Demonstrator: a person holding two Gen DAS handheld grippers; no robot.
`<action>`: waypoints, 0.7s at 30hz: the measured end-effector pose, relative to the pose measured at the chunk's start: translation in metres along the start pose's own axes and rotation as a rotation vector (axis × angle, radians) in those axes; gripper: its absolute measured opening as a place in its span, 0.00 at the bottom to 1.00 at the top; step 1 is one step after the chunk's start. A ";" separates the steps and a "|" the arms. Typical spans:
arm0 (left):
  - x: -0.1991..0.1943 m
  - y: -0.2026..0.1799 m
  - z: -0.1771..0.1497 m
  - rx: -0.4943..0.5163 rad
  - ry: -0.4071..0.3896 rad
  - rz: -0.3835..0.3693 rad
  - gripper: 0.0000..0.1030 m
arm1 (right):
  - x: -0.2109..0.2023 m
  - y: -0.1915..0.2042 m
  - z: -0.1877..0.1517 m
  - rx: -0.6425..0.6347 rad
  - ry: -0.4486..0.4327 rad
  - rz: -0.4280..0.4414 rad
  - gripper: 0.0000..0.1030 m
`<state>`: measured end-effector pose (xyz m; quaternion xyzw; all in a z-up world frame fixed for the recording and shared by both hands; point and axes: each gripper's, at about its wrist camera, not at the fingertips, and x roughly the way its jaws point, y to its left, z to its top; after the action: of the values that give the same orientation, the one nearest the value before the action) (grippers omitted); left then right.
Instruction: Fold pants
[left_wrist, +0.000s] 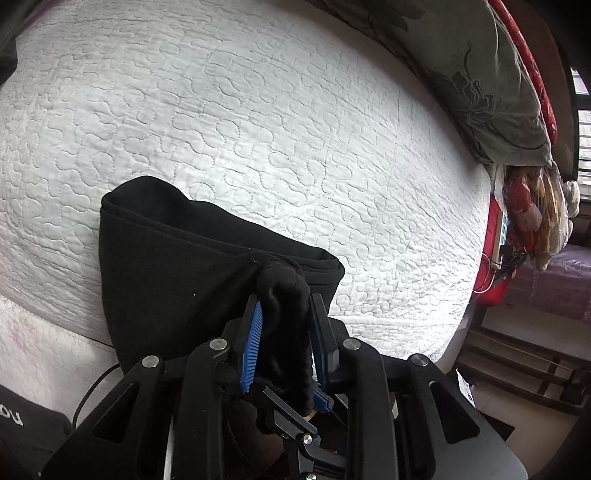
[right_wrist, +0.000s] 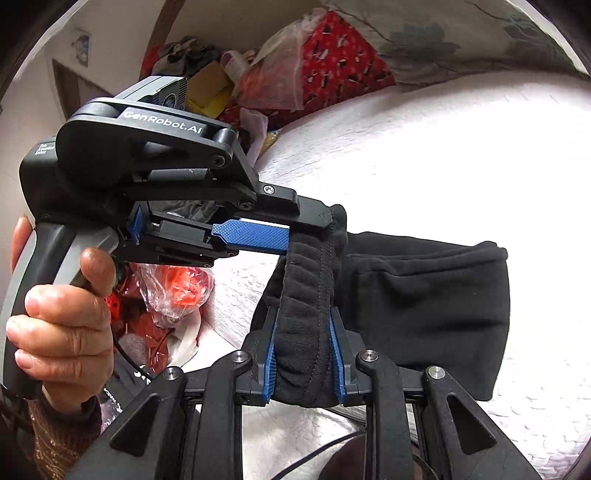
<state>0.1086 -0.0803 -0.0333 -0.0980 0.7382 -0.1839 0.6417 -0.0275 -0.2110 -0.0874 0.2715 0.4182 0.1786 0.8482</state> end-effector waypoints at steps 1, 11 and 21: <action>0.006 -0.005 0.000 0.001 0.008 0.012 0.22 | -0.002 -0.010 0.000 0.023 0.004 0.005 0.23; 0.049 -0.046 0.004 0.014 0.042 0.168 0.22 | -0.011 -0.079 -0.006 0.173 0.028 0.061 0.23; 0.069 -0.075 -0.002 0.052 0.028 0.315 0.23 | -0.014 -0.132 -0.012 0.318 0.033 0.125 0.28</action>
<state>0.0891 -0.1744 -0.0665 0.0383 0.7482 -0.1011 0.6546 -0.0351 -0.3188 -0.1656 0.4248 0.4374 0.1671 0.7748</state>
